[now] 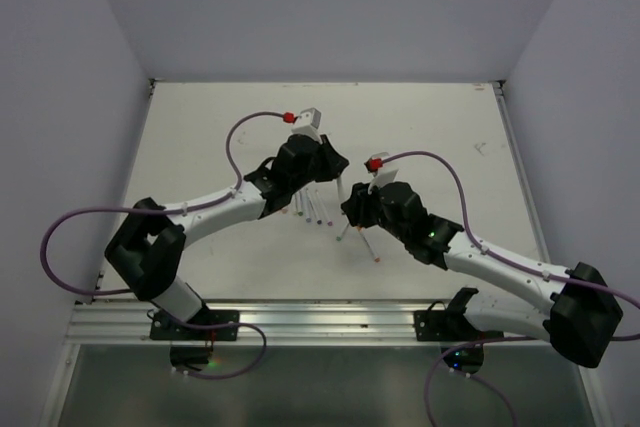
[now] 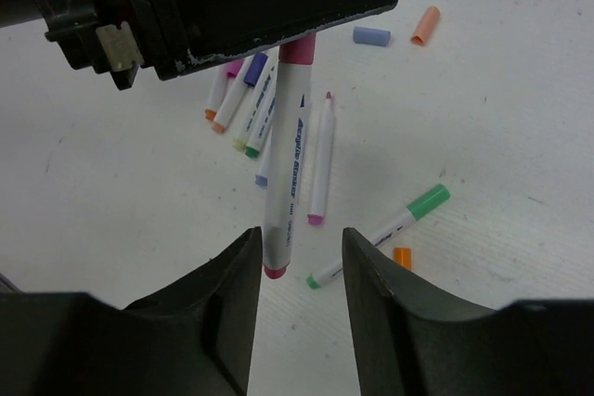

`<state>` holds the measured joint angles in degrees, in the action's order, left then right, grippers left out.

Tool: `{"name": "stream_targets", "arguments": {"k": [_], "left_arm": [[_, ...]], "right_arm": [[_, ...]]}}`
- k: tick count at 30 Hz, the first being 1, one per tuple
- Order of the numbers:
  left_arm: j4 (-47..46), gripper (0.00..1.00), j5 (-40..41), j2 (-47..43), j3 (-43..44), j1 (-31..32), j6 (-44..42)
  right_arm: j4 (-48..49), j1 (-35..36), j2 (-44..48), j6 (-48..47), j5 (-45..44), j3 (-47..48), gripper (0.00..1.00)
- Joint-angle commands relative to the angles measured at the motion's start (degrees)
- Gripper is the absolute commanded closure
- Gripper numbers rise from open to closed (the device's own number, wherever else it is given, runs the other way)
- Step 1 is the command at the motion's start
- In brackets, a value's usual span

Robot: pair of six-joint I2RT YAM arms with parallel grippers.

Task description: Open the pen caps

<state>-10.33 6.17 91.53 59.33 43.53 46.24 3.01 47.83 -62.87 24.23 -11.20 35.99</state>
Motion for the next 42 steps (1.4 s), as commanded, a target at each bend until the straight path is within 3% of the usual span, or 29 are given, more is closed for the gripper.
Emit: {"name": "stream_targets", "arguments": {"k": [1, 9, 26, 35, 41, 42], "left_arm": [[-4.61, 1.00, 0.07, -3.81, -1.76, -0.11, -0.89], [-6.20, 1.00, -0.55, -7.94, -3.70, -0.20, -0.18], [-8.39, 1.00, 0.07, -10.58, -5.10, -0.29, 0.87], [-11.12, 1.00, 0.24, -10.49, -6.68, -0.20, 1.66], [-12.87, 1.00, 0.68, -11.46, -7.83, -0.20, 1.66], [-12.96, 1.00, 0.94, -11.63, -7.74, -0.29, 1.58]], "right_arm": [[2.80, 0.07, 0.82, -0.06, -0.66, 0.13, 0.54], [4.11, -0.02, -3.04, -1.11, -0.49, 2.94, 0.47], [7.36, -0.02, -4.80, -2.08, 1.44, 4.35, 0.54], [8.16, -0.02, -6.91, -2.43, 2.59, 6.20, 0.72], [7.98, -0.02, -7.18, -2.78, 2.50, 6.55, 1.00], [7.98, -0.02, -7.18, -2.70, 2.50, 6.38, 1.00]]}}
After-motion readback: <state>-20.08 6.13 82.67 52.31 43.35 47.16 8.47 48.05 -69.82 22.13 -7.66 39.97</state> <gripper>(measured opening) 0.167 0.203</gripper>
